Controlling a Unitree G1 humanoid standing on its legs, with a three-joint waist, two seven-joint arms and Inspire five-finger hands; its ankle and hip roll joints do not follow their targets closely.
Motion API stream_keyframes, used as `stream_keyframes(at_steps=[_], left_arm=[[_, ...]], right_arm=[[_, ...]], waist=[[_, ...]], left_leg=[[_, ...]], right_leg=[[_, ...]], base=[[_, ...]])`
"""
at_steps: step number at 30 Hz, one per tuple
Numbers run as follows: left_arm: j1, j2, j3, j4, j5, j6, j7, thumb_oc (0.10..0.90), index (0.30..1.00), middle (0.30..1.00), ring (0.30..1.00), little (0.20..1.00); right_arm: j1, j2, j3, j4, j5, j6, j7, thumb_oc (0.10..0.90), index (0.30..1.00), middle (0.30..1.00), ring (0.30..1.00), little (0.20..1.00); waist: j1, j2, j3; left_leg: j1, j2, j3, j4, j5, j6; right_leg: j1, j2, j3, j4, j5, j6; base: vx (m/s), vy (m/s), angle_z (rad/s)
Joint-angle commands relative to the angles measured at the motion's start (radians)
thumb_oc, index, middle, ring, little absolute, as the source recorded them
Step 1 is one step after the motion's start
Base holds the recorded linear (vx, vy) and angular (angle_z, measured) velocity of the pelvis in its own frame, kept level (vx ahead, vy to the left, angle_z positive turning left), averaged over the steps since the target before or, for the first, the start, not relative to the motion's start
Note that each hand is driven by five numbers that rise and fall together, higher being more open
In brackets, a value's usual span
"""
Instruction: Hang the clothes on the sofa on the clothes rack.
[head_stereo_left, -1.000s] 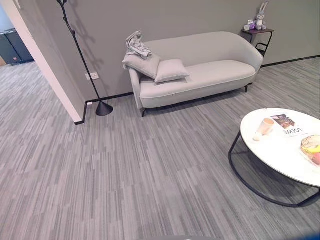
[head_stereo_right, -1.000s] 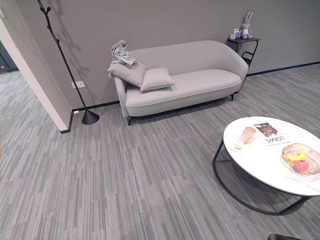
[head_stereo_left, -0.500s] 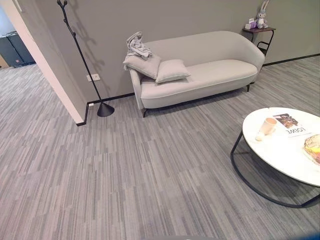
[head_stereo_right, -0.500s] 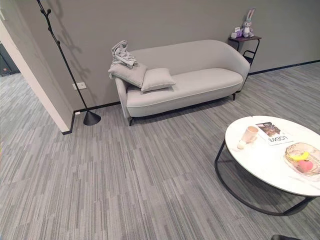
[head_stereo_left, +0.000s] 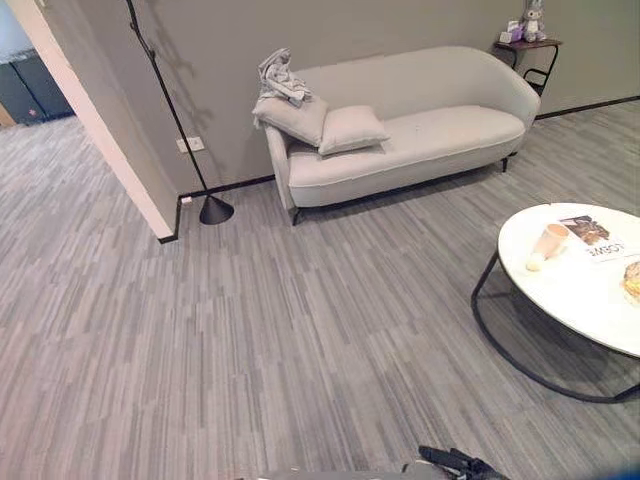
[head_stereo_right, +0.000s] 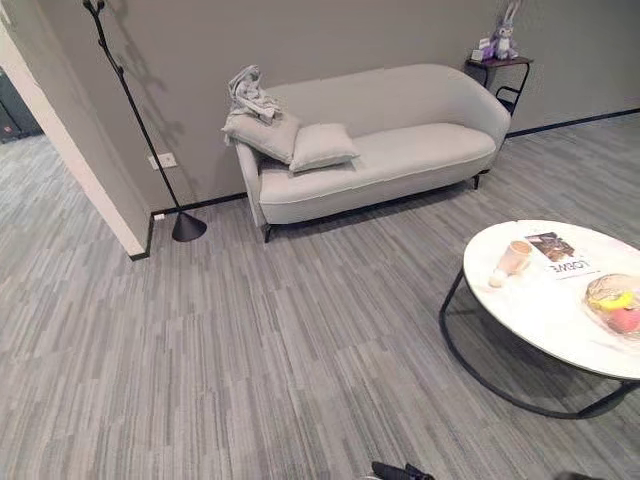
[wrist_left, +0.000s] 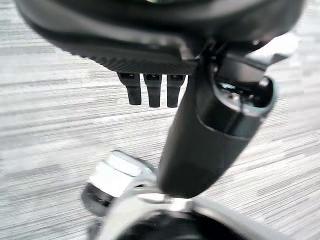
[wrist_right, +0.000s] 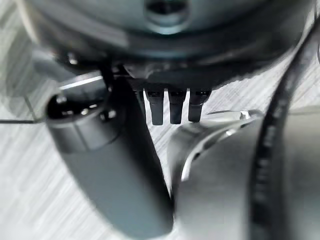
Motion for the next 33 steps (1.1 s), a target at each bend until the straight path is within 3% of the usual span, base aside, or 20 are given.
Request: stream_keyframes(at_steps=[1,2,3,5,8,9,10,12,14,16,18,19,20,22,23,26,27,30,32,33], left_arm=[[-0.030,-0.016,-0.014,0.048,0.050,-0.015,-0.008,0.800,0.900,0.900,0.900,0.900],[-0.036,-0.016,-0.017,0.050,0.052,-0.020,-0.002,0.800,0.900,0.900,0.900,0.900],[-0.037,-0.016,-0.016,0.051,0.052,-0.020,-0.002,0.800,0.900,0.900,0.900,0.900],[-0.059,-0.016,-0.019,0.049,0.048,-0.030,0.009,0.800,0.900,0.900,0.900,0.900],[-0.066,-0.015,-0.029,0.053,0.041,-0.039,0.009,0.800,0.900,0.900,0.900,0.900],[-0.055,-0.015,-0.028,0.062,0.034,-0.037,0.012,0.800,0.900,0.900,0.900,0.900],[-0.054,-0.021,-0.024,0.061,0.025,-0.035,0.008,0.800,0.900,0.900,0.900,0.900],[-0.047,-0.023,-0.027,0.056,0.019,-0.034,0.018,0.800,0.900,0.900,0.900,0.900],[-0.048,-0.029,-0.037,0.042,0.004,-0.040,0.021,0.800,0.900,0.900,0.900,0.900],[-0.057,-0.024,-0.045,0.021,0.010,-0.043,0.026,0.800,0.900,0.900,0.900,0.900],[-0.068,-0.015,-0.039,-0.001,0.000,-0.049,0.037,0.800,0.900,0.900,0.900,0.900],[-0.068,-0.014,-0.039,-0.001,0.000,-0.049,0.037,0.800,0.900,0.900,0.900,0.900],[-0.089,0.001,-0.033,-0.039,-0.017,-0.060,0.047,0.800,0.900,0.900,0.900,0.900],[-0.112,0.017,-0.046,-0.062,-0.009,-0.063,0.059,0.800,0.900,0.900,0.900,0.900],[-0.119,0.019,-0.049,-0.067,-0.004,-0.064,0.068,0.800,0.900,0.900,0.900,0.900],[-0.107,0.039,0.002,-0.053,-0.049,-0.069,0.086,0.800,0.900,0.900,0.900,0.900],[-0.095,0.044,0.025,-0.041,-0.074,-0.068,0.090,0.800,0.900,0.900,0.900,0.900],[-0.043,0.048,0.077,-0.017,-0.112,-0.062,0.092,0.800,0.900,0.900,0.900,0.900],[-0.012,0.047,0.089,0.017,-0.123,-0.056,0.092,0.800,0.900,0.900,0.900,0.900],[0.002,0.054,0.110,0.038,-0.134,-0.051,0.089,0.800,0.900,0.900,0.900,0.900]], right_arm=[[0.073,0.017,-0.010,0.082,0.082,0.034,-0.021,0.800,0.900,0.900,0.900,0.900],[0.071,0.014,-0.020,0.099,0.088,0.037,-0.033,0.800,0.900,0.900,0.900,0.900],[0.070,0.015,-0.020,0.100,0.088,0.037,-0.033,0.800,0.900,0.900,0.900,0.900],[0.061,0.018,-0.055,0.128,0.099,0.049,-0.056,0.800,0.900,0.900,0.900,0.900],[0.065,0.017,-0.087,0.131,0.132,0.055,-0.080,0.800,0.900,0.900,0.900,0.900],[0.070,0.018,-0.082,0.137,0.115,0.066,-0.083,0.800,0.900,0.900,0.900,0.900],[0.060,0.012,-0.090,0.135,0.119,0.061,-0.090,0.800,0.900,0.900,0.900,0.900],[0.053,0.013,-0.081,0.145,0.110,0.062,-0.100,0.800,0.900,0.900,0.900,0.900],[0.047,0.022,-0.039,0.148,0.094,0.059,-0.088,0.800,0.900,0.900,0.900,0.900],[0.030,0.029,0.035,0.121,0.047,0.046,-0.074,0.800,0.900,0.900,0.900,0.900],[0.025,0.036,0.101,0.075,0.004,0.035,-0.051,0.800,0.900,0.900,0.900,0.900],[0.025,0.037,0.100,0.075,0.004,0.035,-0.051,0.800,0.900,0.900,0.900,0.900],[-0.009,0.024,0.142,0.044,-0.019,0.021,-0.040,0.800,0.900,0.900,0.900,0.900],[-0.080,0.014,0.206,0.000,-0.068,-0.003,-0.051,0.800,0.900,0.900,0.900,0.900],[-0.105,0.013,0.235,-0.021,-0.091,-0.011,-0.059,0.800,0.900,0.900,0.900,0.900],[-0.156,0.021,0.297,-0.139,-0.133,-0.033,-0.075,0.800,0.900,0.900,0.900,0.900],[-0.166,0.033,0.309,-0.184,-0.129,-0.043,-0.083,0.800,0.900,0.900,0.900,0.900],[-0.196,0.056,0.328,-0.273,-0.133,-0.061,-0.128,0.800,0.900,0.900,0.900,0.900],[-0.215,0.078,0.323,-0.290,-0.118,-0.061,-0.146,0.800,0.900,0.900,0.900,0.900],[-0.221,0.090,0.322,-0.297,-0.103,-0.062,-0.147,0.800,0.900,0.900,0.900,0.900]], waist=[[-0.044,-0.021,0.012],[-0.063,-0.036,0.015],[-0.062,-0.030,0.014],[-0.099,-0.028,0.015],[-0.124,-0.022,-0.019],[-0.129,-0.025,-0.030],[-0.130,-0.021,-0.049],[-0.123,-0.015,-0.077],[-0.115,0.011,-0.103],[-0.100,0.006,-0.118],[-0.081,-0.016,-0.111],[-0.084,-0.022,-0.111],[-0.039,-0.058,-0.074],[0.016,-0.112,-0.022],[0.042,-0.119,-0.005],[0.100,-0.141,0.012],[0.115,-0.135,0.009],[0.177,-0.093,-0.002],[0.222,-0.112,0.006],[0.237,-0.109,-0.001]], left_leg=[[0.116,-0.019,-0.092,-0.069,-0.102,-0.029],[0.137,-0.021,-0.111,-0.069,-0.122,-0.033],[0.138,-0.014,-0.109,-0.069,-0.126,-0.033],[0.184,0.026,-0.148,-0.069,-0.165,-0.051],[0.217,0.064,-0.186,-0.069,-0.195,-0.076],[0.220,0.081,-0.186,-0.069,-0.199,-0.079],[0.214,0.107,-0.187,-0.069,-0.198,-0.085],[0.206,0.166,-0.183,-0.063,-0.130,-0.108],[0.194,0.234,-0.181,0.003,-0.027,-0.139],[0.168,0.264,-0.162,0.101,0.062,-0.179],[0.106,0.274,-0.124,0.279,0.143,-0.213],[0.102,0.268,-0.128,0.279,0.147,-0.213],[-0.016,0.280,-0.055,0.480,0.194,-0.177],[-0.153,0.259,0.035,0.592,0.119,-0.125],[-0.201,0.223,0.053,0.594,0.061,-0.115],[-0.308,0.064,0.089,0.425,-0.046,-0.098],[-0.321,0.041,0.104,0.301,-0.015,-0.098],[-0.408,0.002,0.141,-0.038,0.166,-0.106],[-0.522,-0.030,0.155,-0.069,0.188,-0.122],[-0.525,-0.028,0.143,-0.069,0.210,-0.126]], right_leg=[[-0.026,0.053,0.000,-0.389,0.264,0.053],[-0.053,0.060,0.011,-0.488,0.307,0.068],[-0.043,0.068,0.007,-0.508,0.316,0.067],[-0.111,0.101,0.043,-0.690,0.384,0.108],[-0.139,0.104,0.086,-0.690,0.401,0.119],[-0.134,0.094,0.074,-0.690,0.459,0.116],[-0.124,0.097,0.047,-0.690,0.447,0.109],[-0.091,0.128,0.025,-0.690,0.442,0.091],[-0.053,0.179,0.034,-0.690,0.420,0.067],[-0.009,0.189,0.006,-0.690,0.380,0.055],[0.067,0.193,-0.007,-0.690,0.327,0.028],[0.065,0.186,-0.009,-0.690,0.328,0.028],[0.146,0.180,-0.008,-0.690,0.290,-0.004],[0.196,0.152,0.002,-0.690,0.256,-0.017],[0.219,0.150,0.009,-0.690,0.239,-0.017],[0.281,0.149,0.031,-0.690,0.187,-0.006],[0.302,0.164,0.038,-0.690,0.166,-0.005],[0.393,0.236,0.075,-0.690,0.092,-0.027],[0.468,0.232,0.117,-0.690,0.036,-0.040],[0.498,0.231,0.141,-0.690,0.021,-0.043]], base=[[0.48,-0.246,-0.25],[0.14,-0.054,-0.08],[0.26,-0.098,-0.04],[0.40,-0.093,-0.07],[0.58,-0.106,0.22],[0.45,-0.115,0.75],[0.46,-0.139,0.89],[0.48,-0.159,0.59],[0.51,-0.130,-0.05],[0.51,-0.114,0.11],[0.40,-0.118,0.28],[0.39,-0.204,0.38],[0.35,-0.252,0.32],[0.36,-0.260,0.40],[0.29,-0.106,0.22],[0.39,0.014,-0.18],[0.44,0.072,0.29],[0.48,0.096,-0.16],[0.50,0.114,-1.41],[0.34,0.102,-1.23]])
